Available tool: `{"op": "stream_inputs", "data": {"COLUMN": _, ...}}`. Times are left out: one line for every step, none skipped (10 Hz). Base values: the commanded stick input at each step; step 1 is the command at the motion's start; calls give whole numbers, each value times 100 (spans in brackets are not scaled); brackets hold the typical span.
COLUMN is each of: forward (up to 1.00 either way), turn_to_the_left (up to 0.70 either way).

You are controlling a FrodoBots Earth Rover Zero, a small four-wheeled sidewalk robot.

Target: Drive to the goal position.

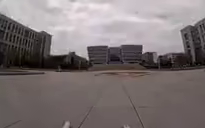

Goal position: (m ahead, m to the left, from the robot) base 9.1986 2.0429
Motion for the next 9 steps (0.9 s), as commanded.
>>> {"op": "stream_inputs", "data": {"forward": 70, "turn_to_the_left": 0}}
{"op": "stream_inputs", "data": {"forward": 70, "turn_to_the_left": 0}}
{"op": "stream_inputs", "data": {"forward": 70, "turn_to_the_left": 0}}
{"op": "stream_inputs", "data": {"forward": 70, "turn_to_the_left": 0}}
{"op": "stream_inputs", "data": {"forward": 70, "turn_to_the_left": 2}}
{"op": "stream_inputs", "data": {"forward": 70, "turn_to_the_left": 3}}
{"op": "stream_inputs", "data": {"forward": 70, "turn_to_the_left": 5}}
{"op": "stream_inputs", "data": {"forward": 70, "turn_to_the_left": 8}}
{"op": "stream_inputs", "data": {"forward": 70, "turn_to_the_left": 23}}
